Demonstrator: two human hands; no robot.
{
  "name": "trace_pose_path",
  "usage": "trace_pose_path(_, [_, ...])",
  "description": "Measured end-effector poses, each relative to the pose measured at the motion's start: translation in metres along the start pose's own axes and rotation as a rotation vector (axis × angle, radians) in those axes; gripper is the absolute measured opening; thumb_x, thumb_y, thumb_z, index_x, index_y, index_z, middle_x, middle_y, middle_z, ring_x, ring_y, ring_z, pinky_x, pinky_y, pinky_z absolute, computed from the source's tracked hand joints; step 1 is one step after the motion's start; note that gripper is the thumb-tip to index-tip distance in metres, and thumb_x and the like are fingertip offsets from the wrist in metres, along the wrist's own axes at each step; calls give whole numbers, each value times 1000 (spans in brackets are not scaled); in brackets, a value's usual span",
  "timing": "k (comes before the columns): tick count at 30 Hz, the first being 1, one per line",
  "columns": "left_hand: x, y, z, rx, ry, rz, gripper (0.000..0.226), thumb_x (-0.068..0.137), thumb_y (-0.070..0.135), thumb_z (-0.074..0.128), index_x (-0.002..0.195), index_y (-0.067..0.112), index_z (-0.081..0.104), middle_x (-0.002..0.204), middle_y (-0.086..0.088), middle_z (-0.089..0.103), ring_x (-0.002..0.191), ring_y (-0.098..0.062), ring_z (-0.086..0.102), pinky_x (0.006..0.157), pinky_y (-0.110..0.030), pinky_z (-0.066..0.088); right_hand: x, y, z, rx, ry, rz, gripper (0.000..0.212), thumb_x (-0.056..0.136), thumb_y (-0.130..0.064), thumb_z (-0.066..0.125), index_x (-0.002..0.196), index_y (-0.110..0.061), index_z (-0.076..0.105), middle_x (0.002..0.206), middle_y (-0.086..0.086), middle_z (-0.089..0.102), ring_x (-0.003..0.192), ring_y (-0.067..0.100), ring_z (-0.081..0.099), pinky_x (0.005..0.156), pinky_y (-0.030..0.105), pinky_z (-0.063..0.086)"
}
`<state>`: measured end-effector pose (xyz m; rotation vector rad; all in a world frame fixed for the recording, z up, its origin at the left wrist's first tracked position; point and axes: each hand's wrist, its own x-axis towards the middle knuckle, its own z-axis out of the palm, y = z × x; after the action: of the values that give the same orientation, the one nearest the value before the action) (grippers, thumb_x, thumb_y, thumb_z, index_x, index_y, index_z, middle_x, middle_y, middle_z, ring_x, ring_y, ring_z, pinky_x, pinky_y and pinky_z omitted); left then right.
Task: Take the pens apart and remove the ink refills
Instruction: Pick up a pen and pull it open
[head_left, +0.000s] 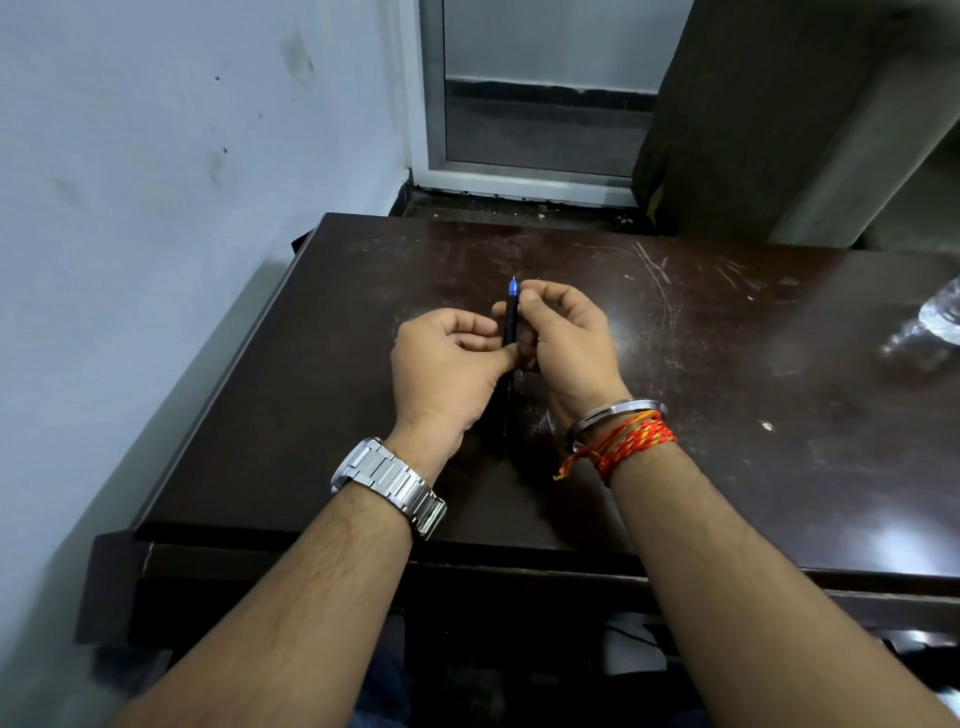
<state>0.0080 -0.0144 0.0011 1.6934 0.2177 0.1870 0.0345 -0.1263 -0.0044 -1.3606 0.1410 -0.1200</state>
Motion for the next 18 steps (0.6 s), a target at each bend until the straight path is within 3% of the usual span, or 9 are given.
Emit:
trace_pose_path(3, [0, -1, 0, 13, 3, 5, 29, 60, 14, 95, 77, 17, 72, 71, 0, 76, 68, -13, 75, 70, -41, 64, -2, 3, 0, -100, 39, -36, 26, 85, -29, 75, 103, -14, 65, 83, 1, 71, 60, 7, 62, 59, 28, 51])
trace_pose_path(7, [0, -1, 1, 26, 3, 8, 27, 62, 10, 93, 75, 19, 71, 71, 0, 76, 68, -11, 75, 71, -40, 64, -2, 2, 1, 21, 5, -8, 9, 97, -8, 56, 99, -15, 62, 74, 2, 74, 65, 15, 71, 60, 28, 58])
trace_pose_path(12, [1, -1, 2, 30, 4, 17, 25, 63, 8, 92, 73, 19, 72, 72, -2, 76, 71, -16, 75, 73, -43, 63, -4, 2, 2, -85, 20, -66, 13, 90, -18, 70, 100, -13, 63, 79, -1, 69, 59, 8, 63, 54, 22, 51])
trace_pose_path(15, [0, -1, 2, 36, 7, 15, 25, 64, 8, 92, 74, 19, 72, 72, -1, 76, 71, -14, 75, 74, -41, 63, -2, 3, 2, -60, 16, -52, 10, 96, -6, 58, 100, -15, 62, 80, 2, 71, 65, 12, 68, 58, 24, 55])
trace_pose_path(18, [0, -1, 2, 36, -1, 15, 25, 63, 9, 92, 75, 18, 72, 71, 0, 76, 70, -13, 75, 72, -41, 64, -1, 1, 4, -11, 22, -17, 9, 98, -14, 54, 104, -14, 62, 89, 6, 72, 70, 16, 68, 57, 24, 52])
